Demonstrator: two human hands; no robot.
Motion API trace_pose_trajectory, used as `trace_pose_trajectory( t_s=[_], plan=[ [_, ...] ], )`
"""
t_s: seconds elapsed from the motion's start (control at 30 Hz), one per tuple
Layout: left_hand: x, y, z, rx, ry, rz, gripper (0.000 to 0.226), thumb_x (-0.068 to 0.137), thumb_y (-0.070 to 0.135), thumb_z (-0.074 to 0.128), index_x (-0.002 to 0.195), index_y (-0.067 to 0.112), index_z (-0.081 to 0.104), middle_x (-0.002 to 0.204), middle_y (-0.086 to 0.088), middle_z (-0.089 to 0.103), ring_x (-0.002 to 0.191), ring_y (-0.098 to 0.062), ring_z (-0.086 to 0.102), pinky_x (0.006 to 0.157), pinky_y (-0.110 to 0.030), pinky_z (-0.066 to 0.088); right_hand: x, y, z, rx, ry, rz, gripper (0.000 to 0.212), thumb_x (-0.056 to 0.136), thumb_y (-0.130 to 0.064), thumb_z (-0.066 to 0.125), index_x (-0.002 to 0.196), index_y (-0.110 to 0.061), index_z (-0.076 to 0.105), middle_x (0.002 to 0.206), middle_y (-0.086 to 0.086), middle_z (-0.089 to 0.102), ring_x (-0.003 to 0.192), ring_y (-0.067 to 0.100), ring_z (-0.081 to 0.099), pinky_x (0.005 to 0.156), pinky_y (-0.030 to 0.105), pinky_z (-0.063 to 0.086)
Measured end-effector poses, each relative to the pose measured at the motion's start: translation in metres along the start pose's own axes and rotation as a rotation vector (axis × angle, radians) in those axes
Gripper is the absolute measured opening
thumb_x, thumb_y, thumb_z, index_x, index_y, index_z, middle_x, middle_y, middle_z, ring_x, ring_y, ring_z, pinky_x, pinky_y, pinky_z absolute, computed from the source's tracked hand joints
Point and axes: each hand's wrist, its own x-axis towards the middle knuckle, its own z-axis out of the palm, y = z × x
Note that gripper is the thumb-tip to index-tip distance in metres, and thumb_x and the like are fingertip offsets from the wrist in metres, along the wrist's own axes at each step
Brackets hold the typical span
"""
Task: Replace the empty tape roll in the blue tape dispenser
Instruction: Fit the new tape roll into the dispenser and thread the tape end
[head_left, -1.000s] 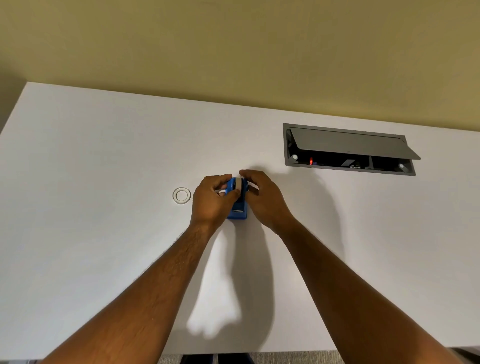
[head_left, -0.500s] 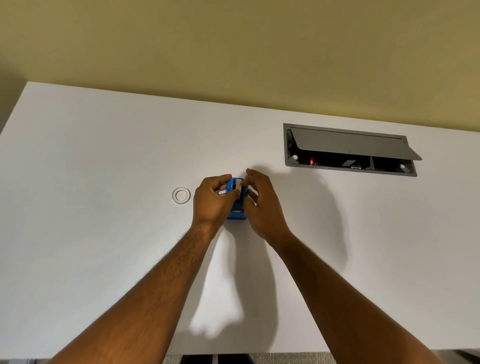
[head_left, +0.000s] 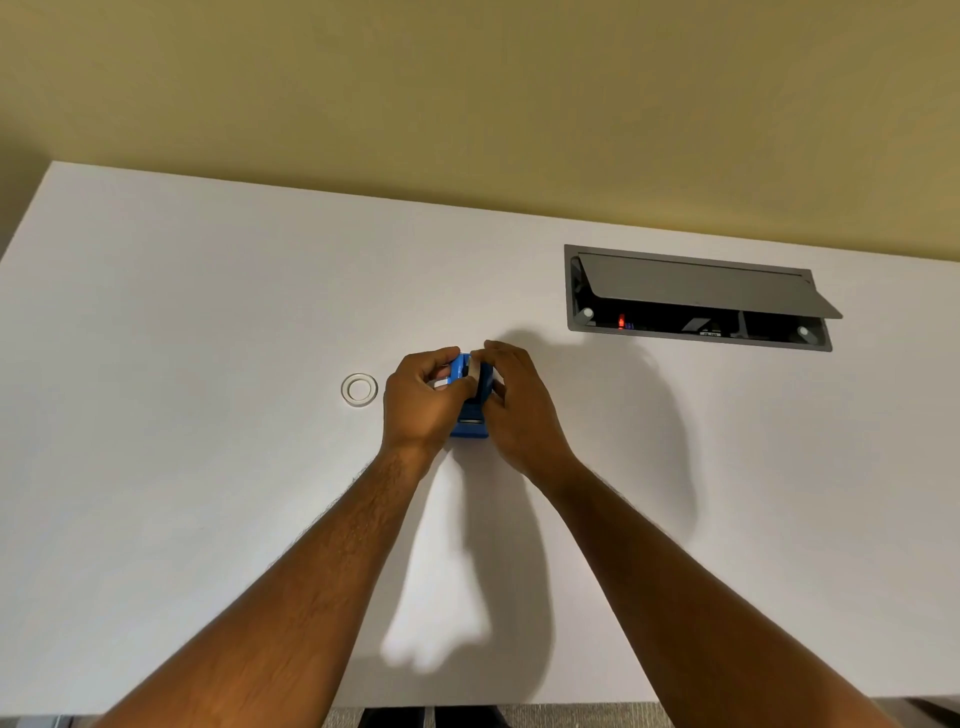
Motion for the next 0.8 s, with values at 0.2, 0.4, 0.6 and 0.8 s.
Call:
trace_pose_trajectory(
  t_s=[0.2,0.4,0.6,0.8],
  plan=[
    [-0.001,0.0,0.001,-0.014,0.009,0.003,0.035,0.082,0.012,0.077,0.115,0.021,0.071,0.12,-0.004,0.07,0.11,-0.02,0.067,0.1,-0.042,0.056,-0.005,0.0,0.0,-0.01,0.018,-0.016,0.043,0.093,0.005,0.05,0.129,-0.019,0.055,0.126,-0.007,0.056,0.108,0.004,0.054,0.086,-0.003,0.038],
    [0.0,-0.002,0.001,0.011,-0.001,0.015,0.036,0.081,0.012,0.077,0.116,0.021,0.071,0.12,-0.004,0.07,0.109,-0.02,0.068,0.099,-0.043,0.057,0.001,0.003,-0.005,-0.002,0.018,0.007,0.045,0.097,0.001,0.048,0.137,-0.017,0.052,0.134,0.001,0.056,0.111,0.004,0.052,0.081,-0.008,0.036],
    [0.001,-0.002,0.0,0.005,-0.008,0.017,0.037,0.081,0.013,0.079,0.117,0.021,0.071,0.121,-0.004,0.07,0.111,-0.02,0.067,0.101,-0.042,0.055,0.012,0.004,-0.008,-0.072,-0.057,-0.032,0.036,0.099,-0.006,0.053,0.134,-0.011,0.056,0.137,0.007,0.053,0.109,0.006,0.051,0.08,-0.007,0.036],
    [-0.001,-0.005,-0.002,0.023,-0.045,0.051,0.044,0.081,0.009,0.079,0.123,0.016,0.069,0.125,-0.006,0.068,0.115,-0.02,0.066,0.101,-0.037,0.054,0.015,0.005,-0.01,-0.064,-0.089,-0.016,0.036,0.1,-0.008,0.052,0.136,-0.01,0.055,0.137,0.008,0.052,0.111,0.01,0.052,0.082,-0.007,0.035]
  ],
)
